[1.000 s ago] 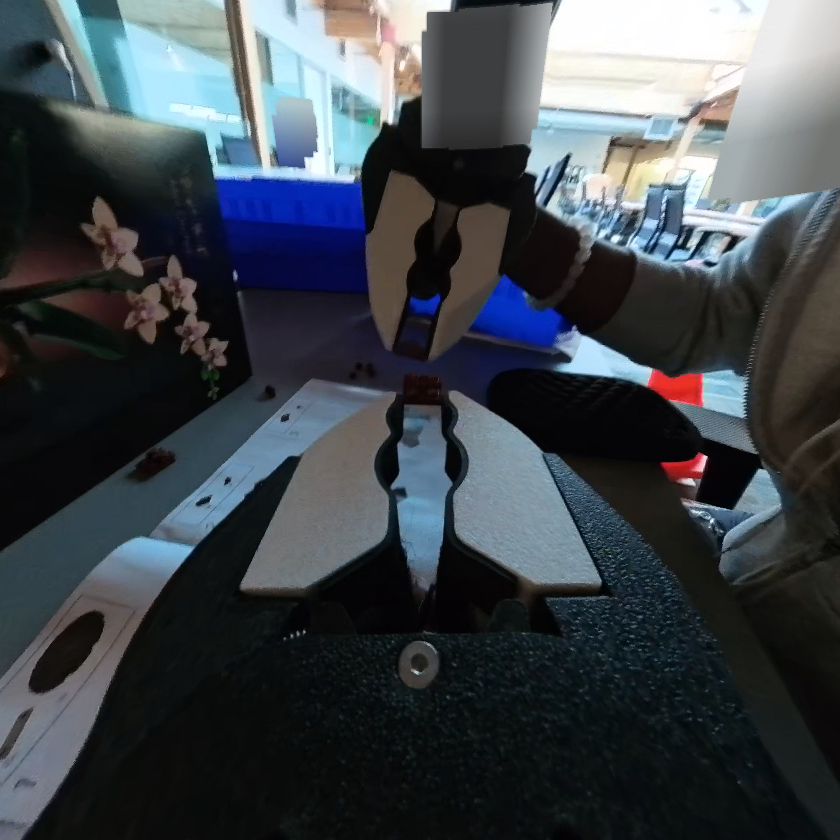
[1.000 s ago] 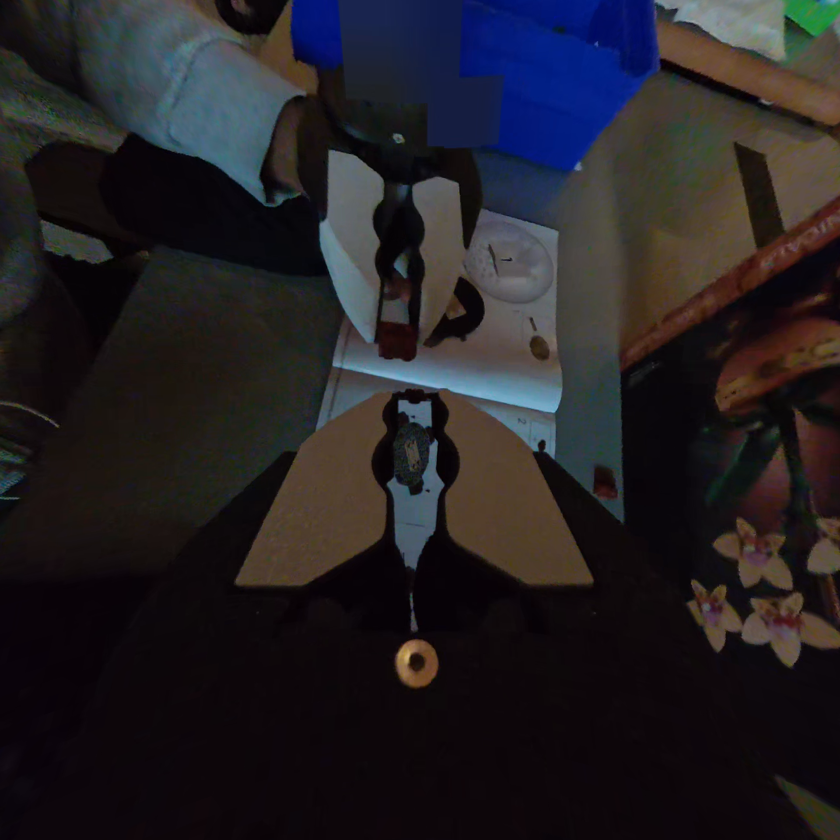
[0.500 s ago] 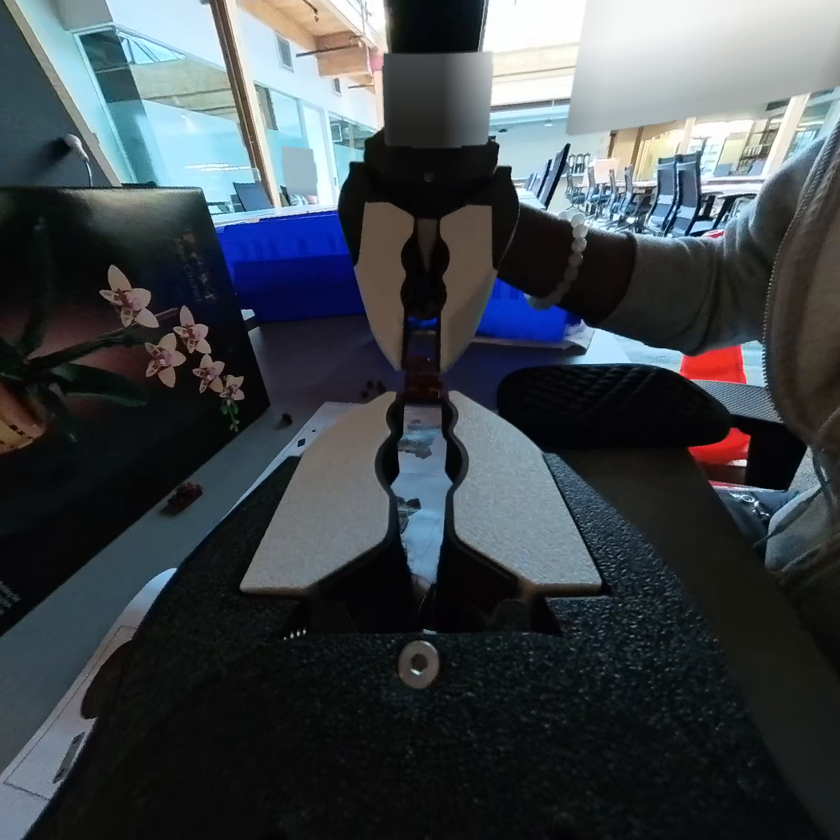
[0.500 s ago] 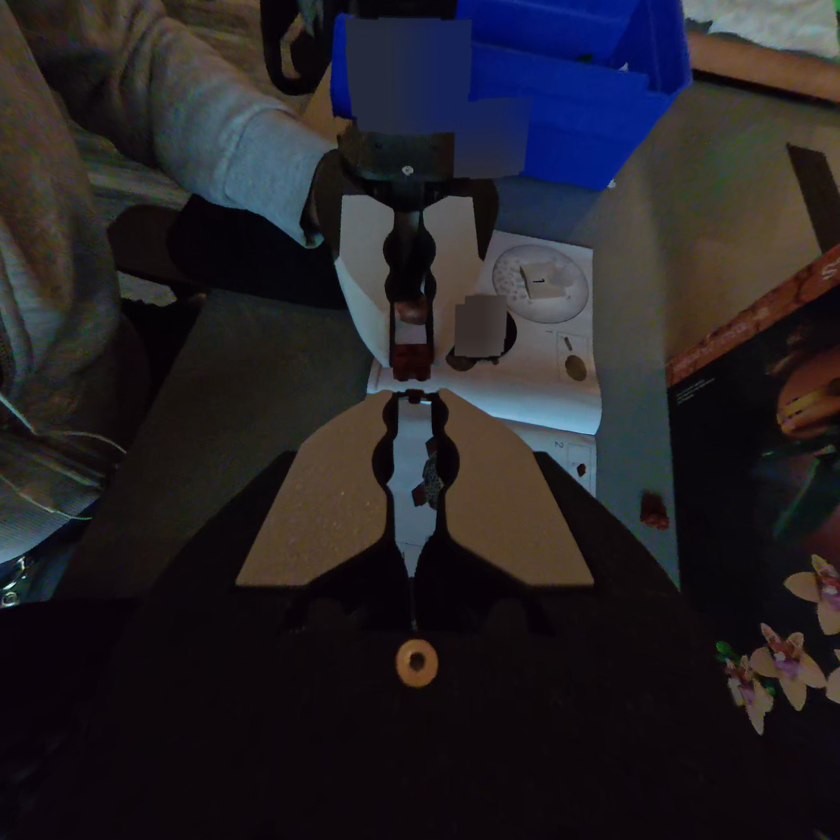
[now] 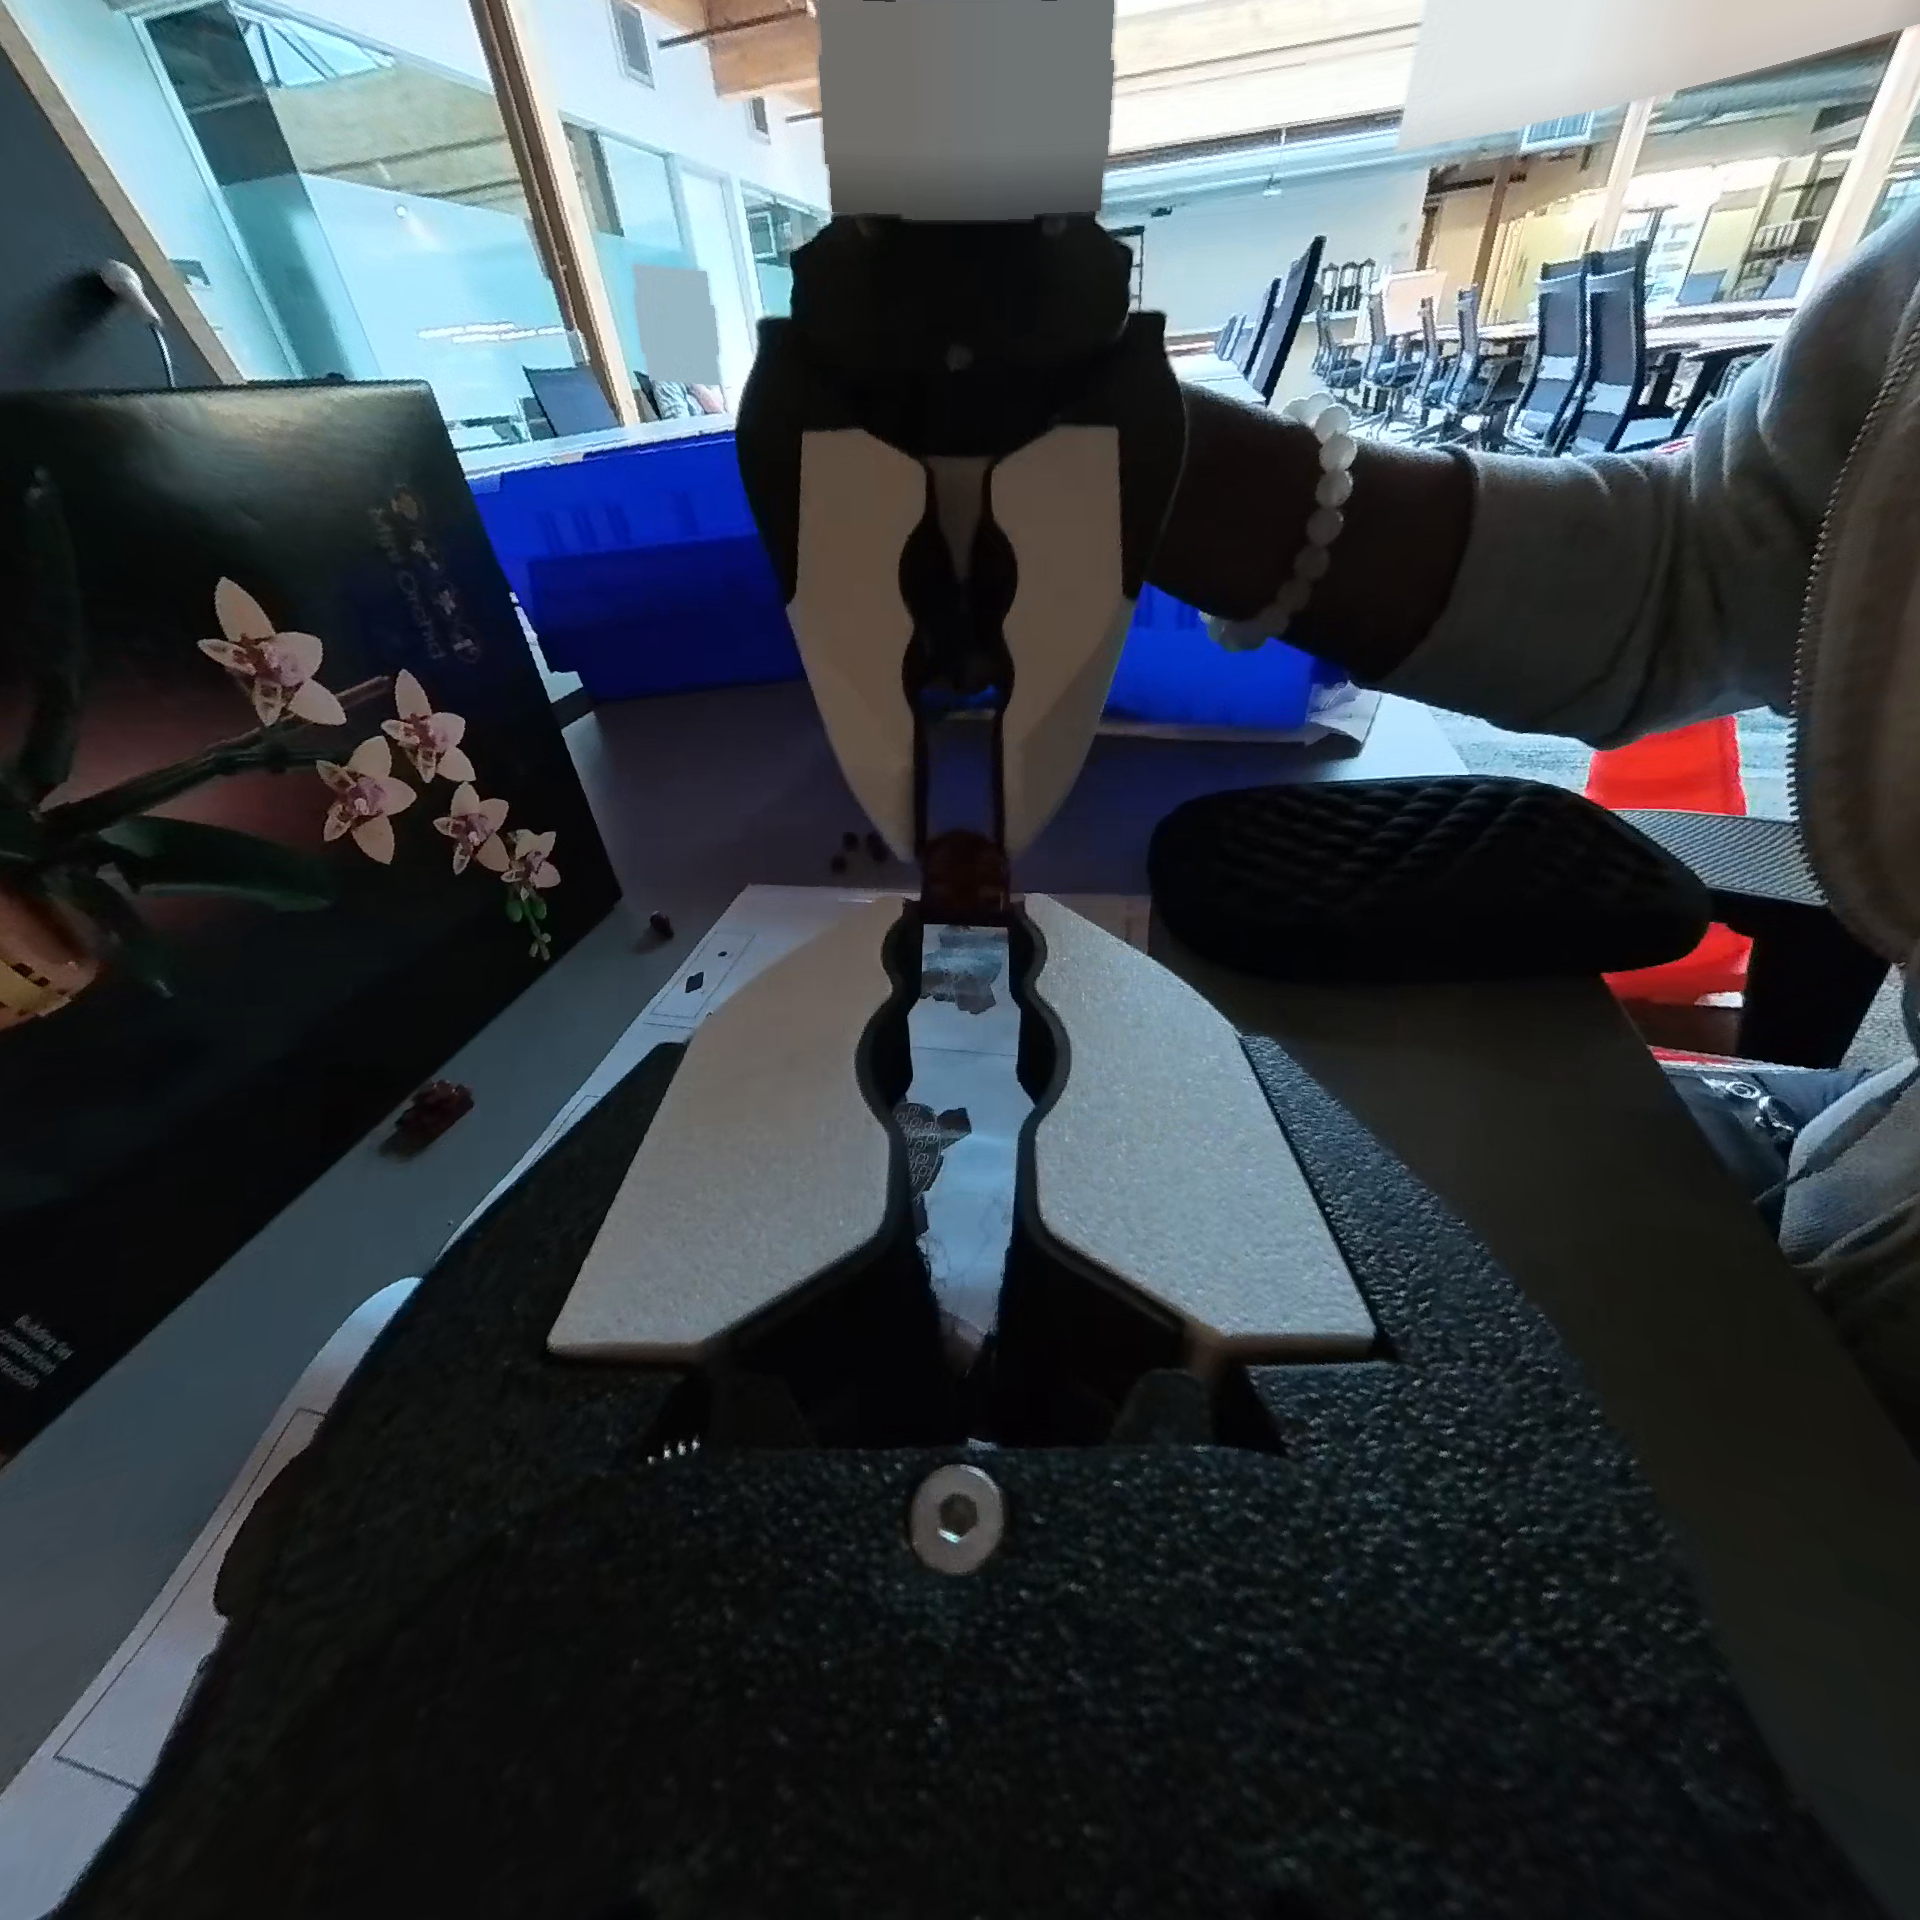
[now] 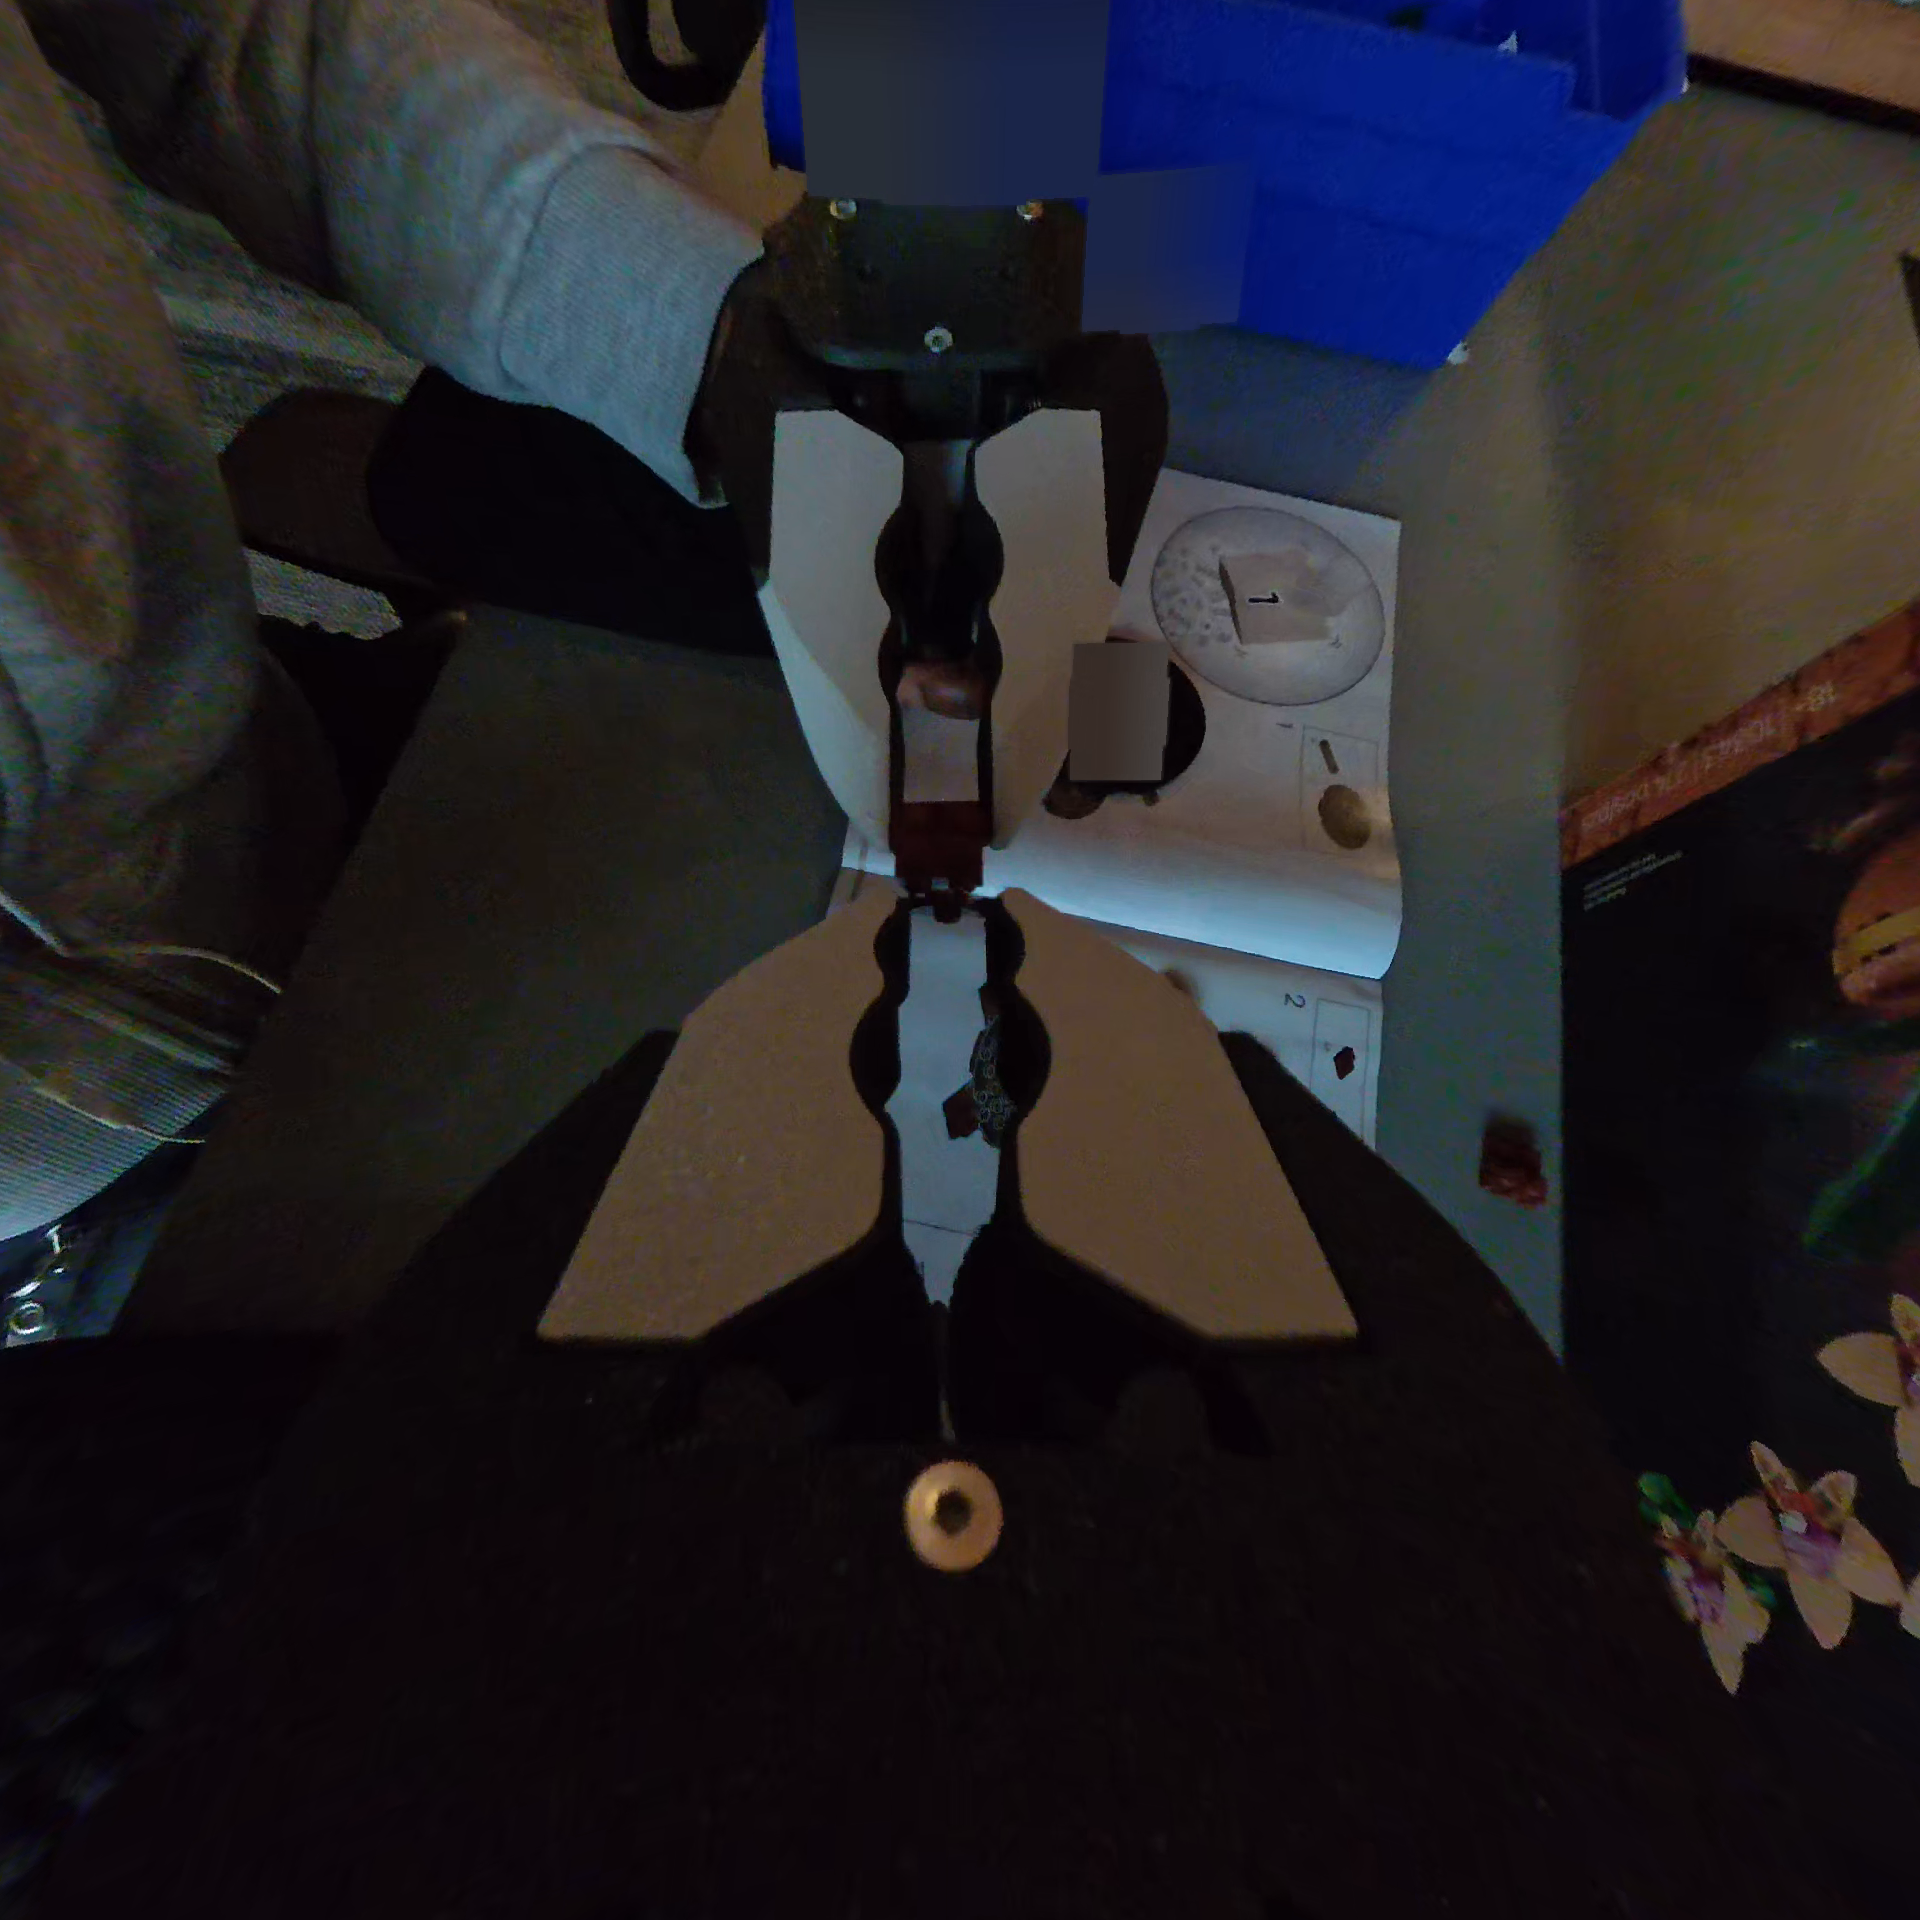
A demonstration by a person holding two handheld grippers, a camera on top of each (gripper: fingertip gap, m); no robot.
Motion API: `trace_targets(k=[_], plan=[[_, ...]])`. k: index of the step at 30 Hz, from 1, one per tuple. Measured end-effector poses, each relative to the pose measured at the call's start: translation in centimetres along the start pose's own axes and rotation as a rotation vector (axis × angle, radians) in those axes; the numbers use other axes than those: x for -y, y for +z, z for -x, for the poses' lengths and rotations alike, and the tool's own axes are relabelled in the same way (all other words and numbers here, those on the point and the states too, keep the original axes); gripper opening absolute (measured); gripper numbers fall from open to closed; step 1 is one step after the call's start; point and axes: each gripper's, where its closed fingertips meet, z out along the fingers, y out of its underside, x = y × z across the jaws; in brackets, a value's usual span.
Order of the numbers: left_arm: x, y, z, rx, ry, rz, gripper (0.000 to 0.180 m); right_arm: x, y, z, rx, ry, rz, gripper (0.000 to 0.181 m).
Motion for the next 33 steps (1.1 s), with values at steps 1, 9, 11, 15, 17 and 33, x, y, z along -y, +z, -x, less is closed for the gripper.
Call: trace_targets(k=[1,9,11,15,17,33], plan=[[-0.1,0.0,0.0,0.0,0.001,0.004,0.015,0.0,0.0,0.0,0.003,0.001,-0.001,0.013],[0.0,-0.2,0.0,-0.006,-0.004,-0.01,0.014,0.1,0.2,0.3,0.022,0.0,-0.011,0.013],[-0.1,-0.2,0.1,-0.007,-0.017,-0.003,0.014,0.0,0.2,0.2,0.016,-0.003,-0.012,0.012],[-0.2,-0.1,0.0,-0.015,-0.025,0.004,0.014,0.1,0.2,0.3,0.02,0.0,-0.023,0.012],[-0.4,-0.1,0.1,-0.016,-0.023,0.016,0.014,0.0,0.2,0.3,0.02,0.001,-0.015,0.013],[-6.1,0.7,0.0,0.056,0.198,0.417,0.014,-3.7,2.8,0.4,0.016,-0.062,0.364,0.011]])
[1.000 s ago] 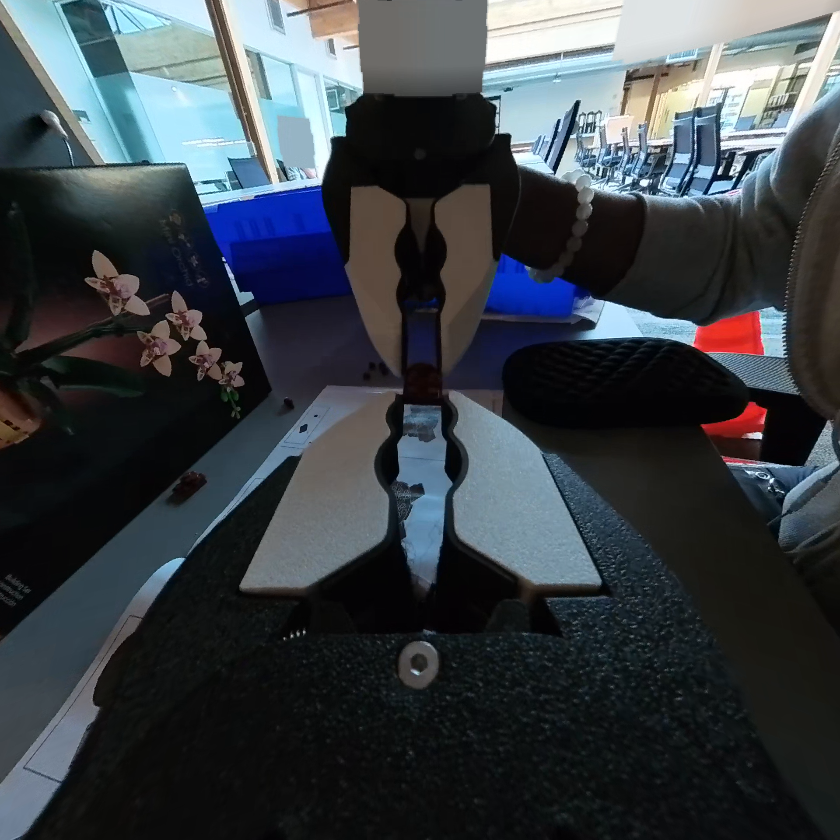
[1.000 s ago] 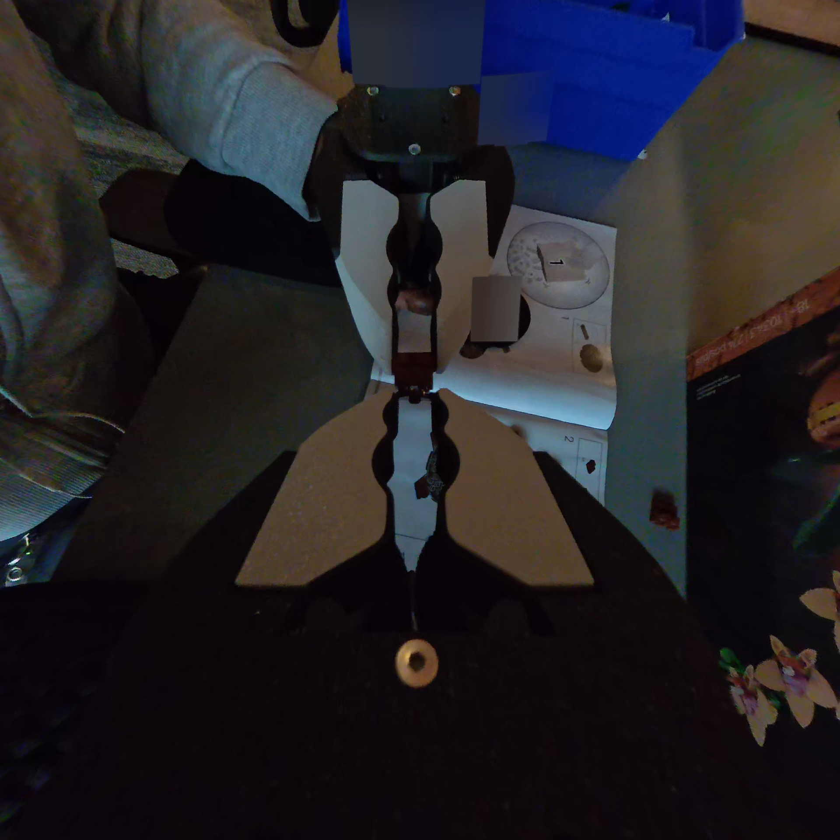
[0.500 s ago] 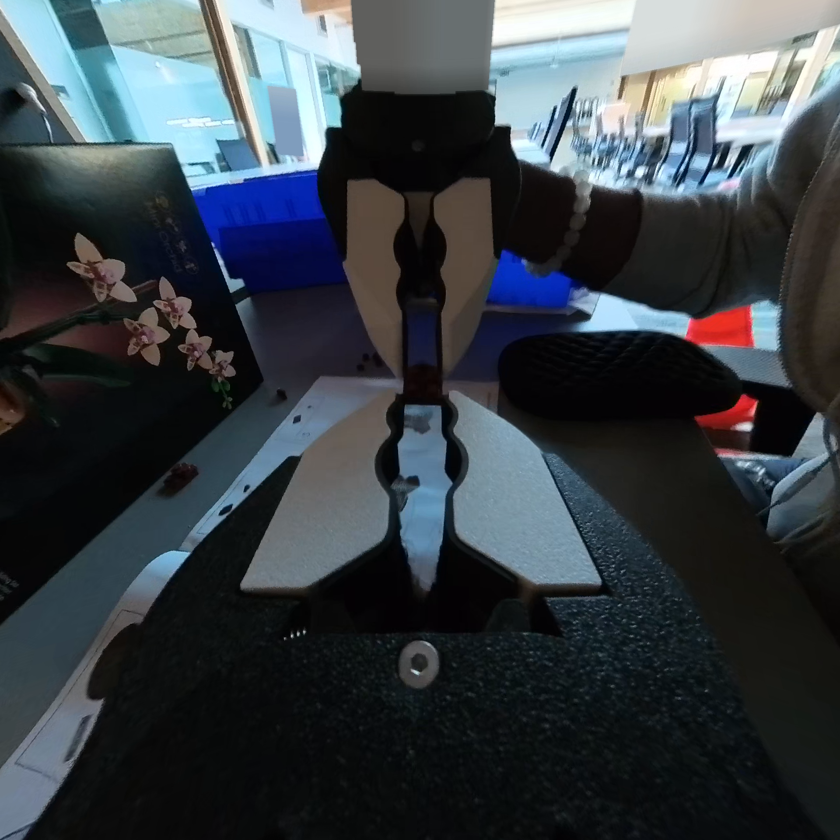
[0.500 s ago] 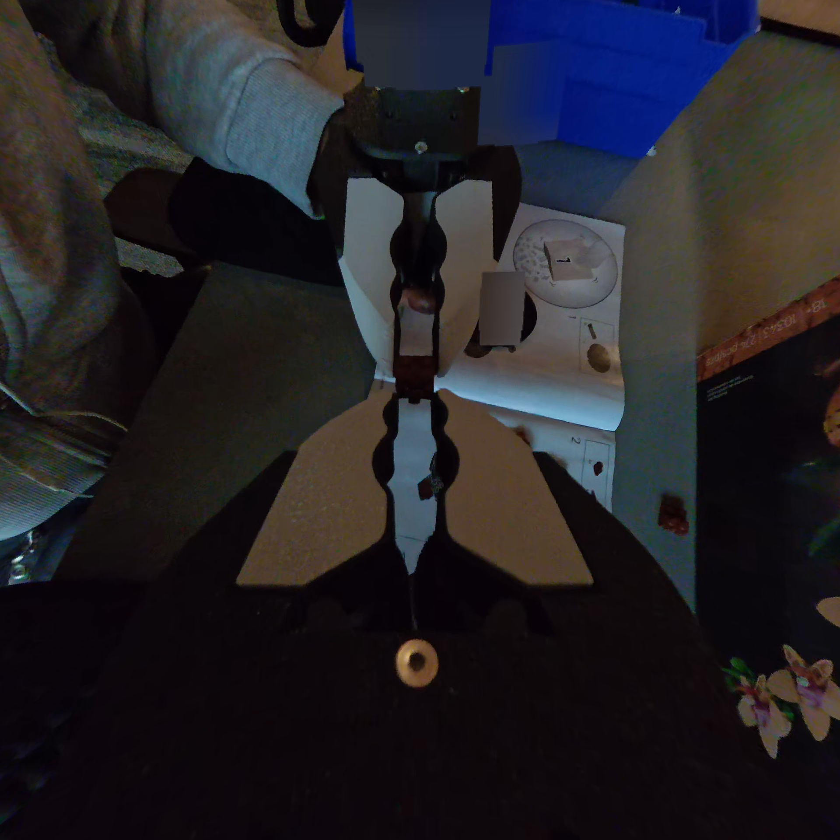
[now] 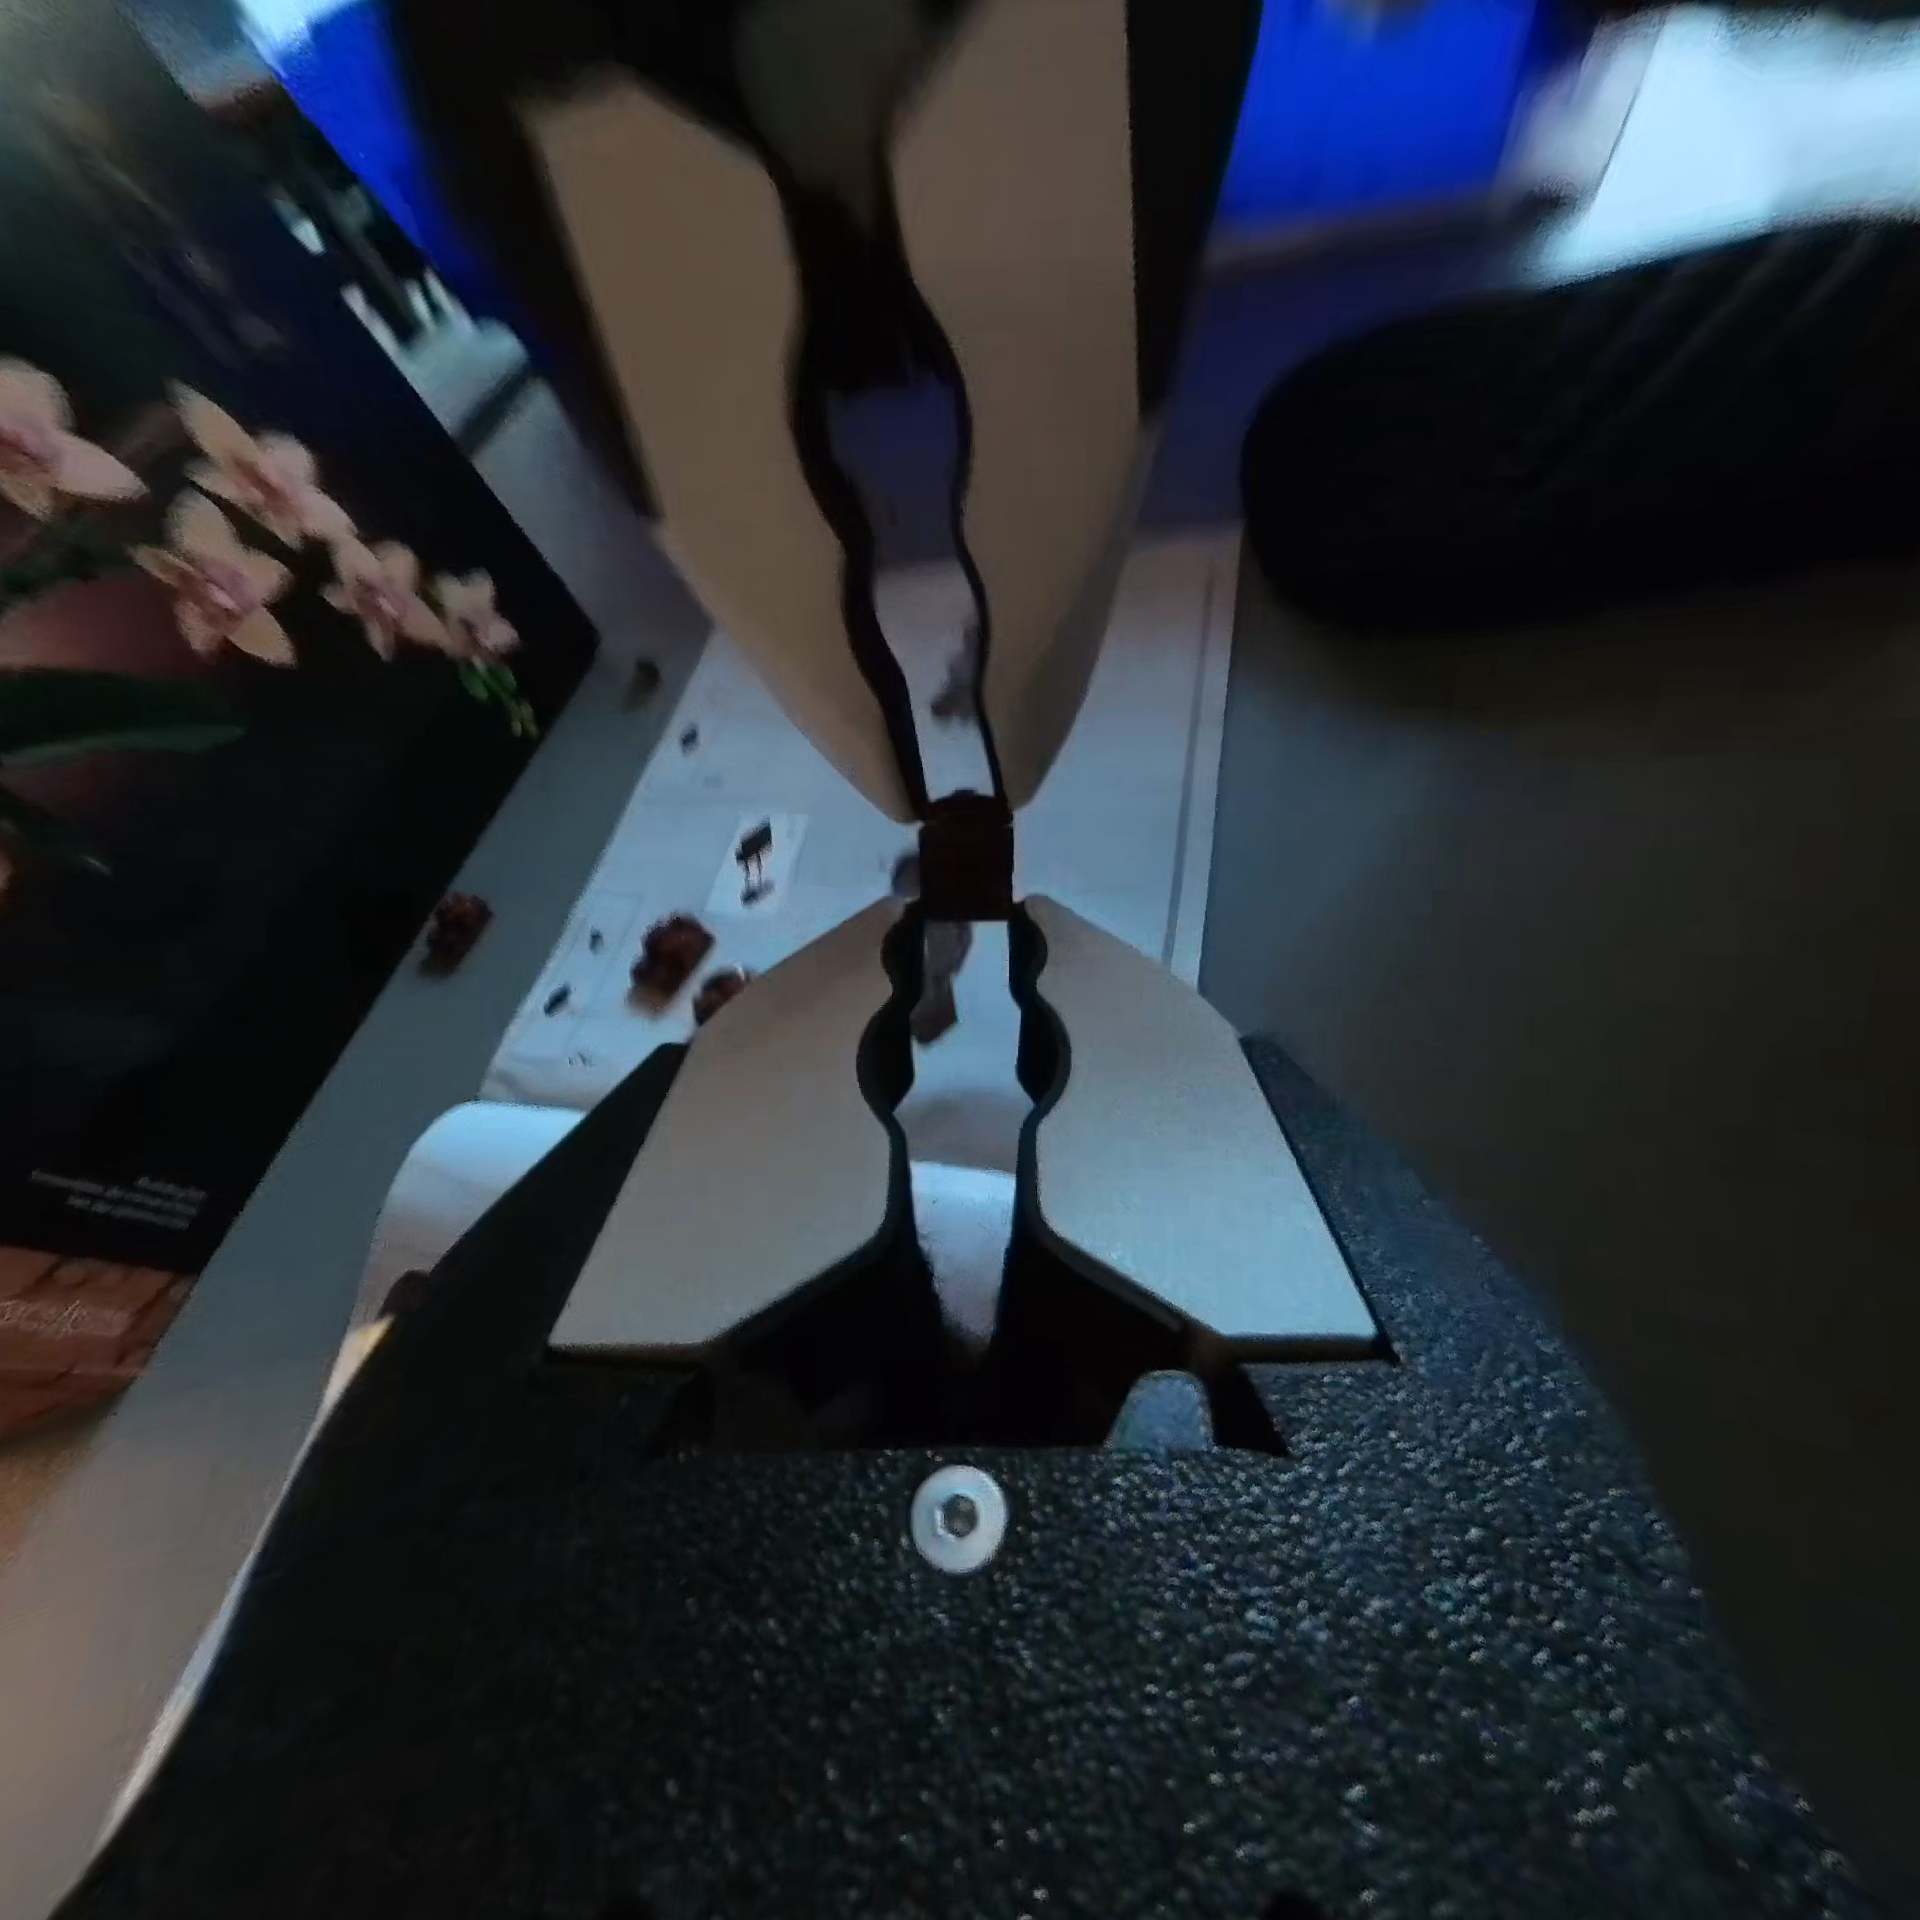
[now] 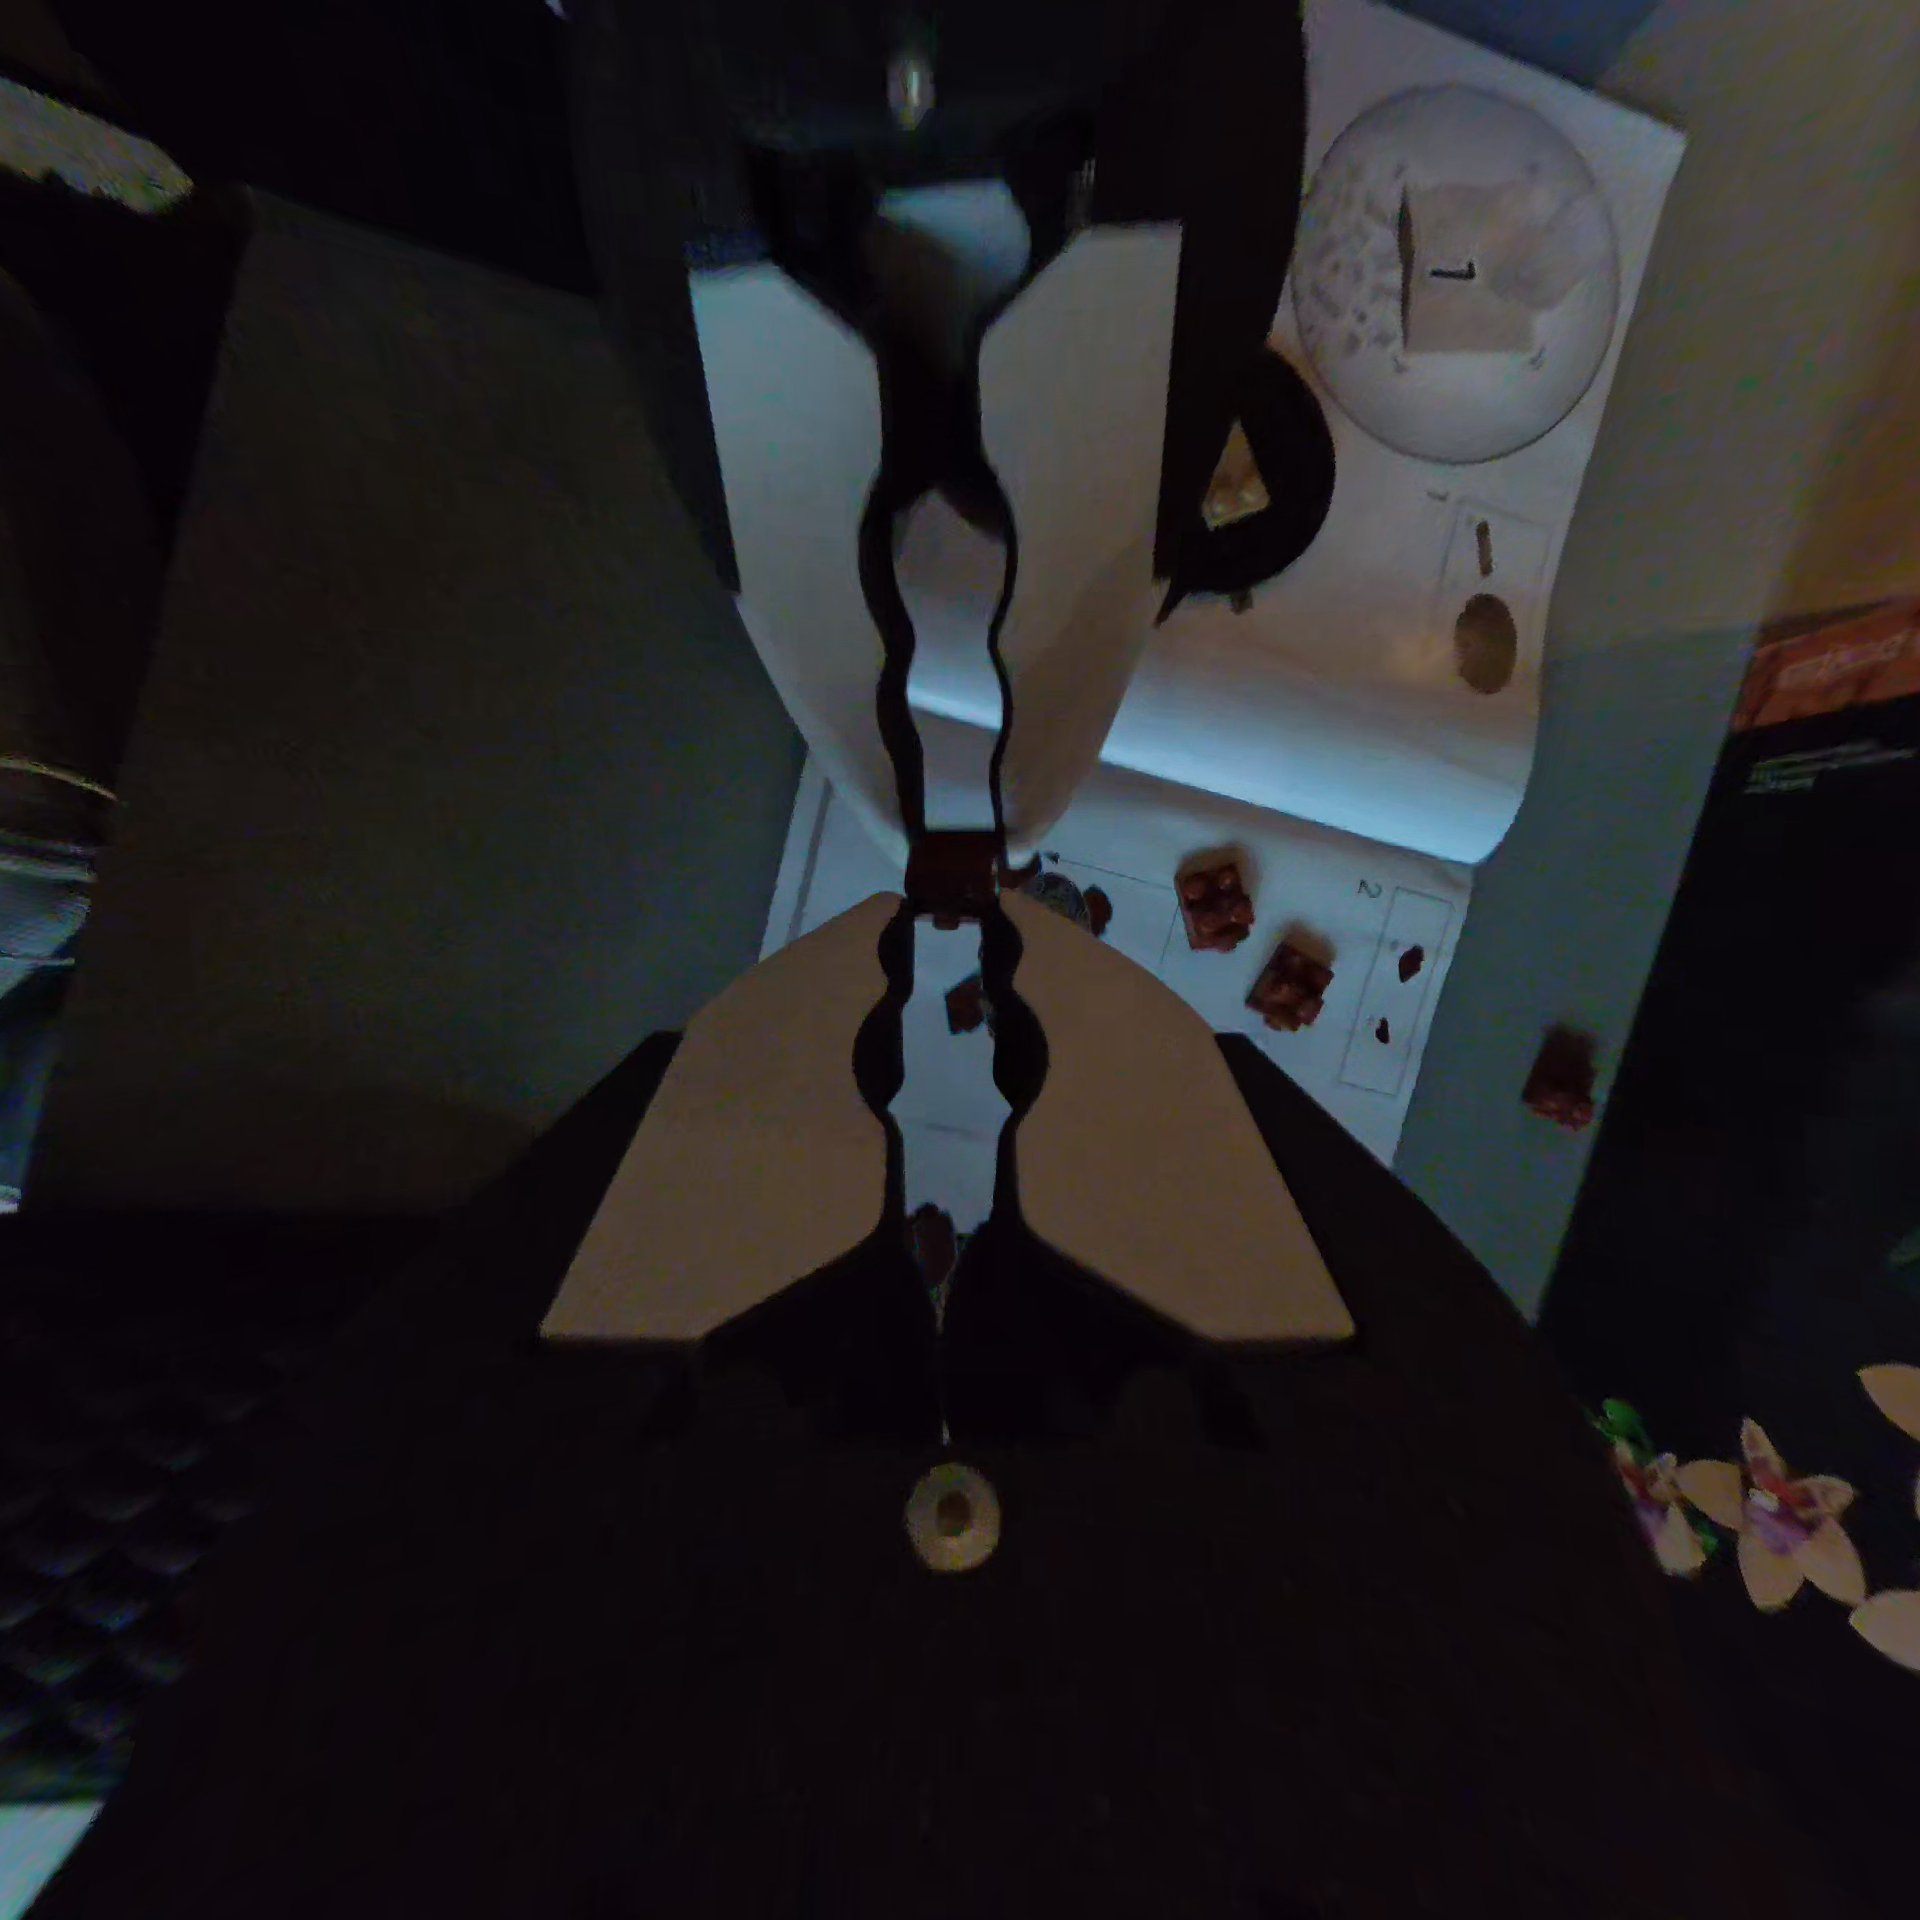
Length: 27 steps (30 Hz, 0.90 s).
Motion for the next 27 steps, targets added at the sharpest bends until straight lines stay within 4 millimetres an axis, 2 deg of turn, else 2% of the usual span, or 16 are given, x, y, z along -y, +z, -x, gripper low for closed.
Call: trace_targets(k=[1,2,5,7,9,12,14,15,16,17,19,20,23,25,27], plan=[[-0.4,0.4,-0.4,-0.009,0.028,0.036,0.014,1.1,0.0,0.1,0.008,0.003,-0.066,0.001],[-0.6,0.7,-0.8,-0.016,0.054,0.055,0.014,2.3,-0.2,0.5,0.039,0.013,-0.14,0.0],[-0.3,0.4,-0.3,-0.005,0.008,0.024,0.014,-0.2,0.4,-0.4,0.001,0.028,0.025,0.002],[-0.2,-0.1,0.5,0.011,-0.05,0.005,0.014,-0.7,0.4,-0.9,-0.014,0.066,-0.017,0.003],[-0.6,-0.2,1.3,0.046,-0.066,0.019,0.014,-2.1,0.0,-2.0,-0.075,0.144,-0.045,0.004],[-0.8,-0.2,1.7,0.067,-0.08,0.026,0.014,-3.6,-1.5,-2.3,-0.14,0.292,-0.163,0.015],[-0.6,-0.3,2.0,0.083,-0.085,0.015,0.014,-4.9,-3.3,-1.6,-0.227,0.36,-0.198,0.03],[-0.6,-0.4,2.2,0.089,-0.097,0.009,0.014,-5.6,-4.7,-1.4,-0.315,0.389,-0.206,0.03],[-0.5,-0.4,2.3,0.089,-0.105,0.001,0.014,-6.0,-6.3,-0.8,-0.39,0.416,-0.224,0.027],[-0.4,-0.5,2.4,0.09,-0.11,-0.007,0.014,-5.8,-7.6,0.6,-0.414,0.427,-0.264,0.023],[0.0,-0.6,2.2,0.082,-0.11,-0.03,0.014,-4.8,-8.4,4.7,-0.377,0.407,-0.327,0.019],[0.2,-0.5,2.1,0.075,-0.109,-0.041,0.014,-4.9,-8.1,6.7,-0.351,0.397,-0.294,0.018],[0.5,-0.4,1.7,0.068,-0.097,-0.05,0.014,-6.3,-5.0,11.3,-0.252,0.449,-0.111,0.011],[0.5,-0.4,1.6,0.075,-0.082,-0.045,0.014,-6.5,-2.9,13.1,-0.207,0.548,-0.048,0.008],[0.5,-0.4,1.5,0.073,-0.074,-0.044,0.014,-7.1,-1.5,13.8,-0.212,0.608,0.015,0.008]])
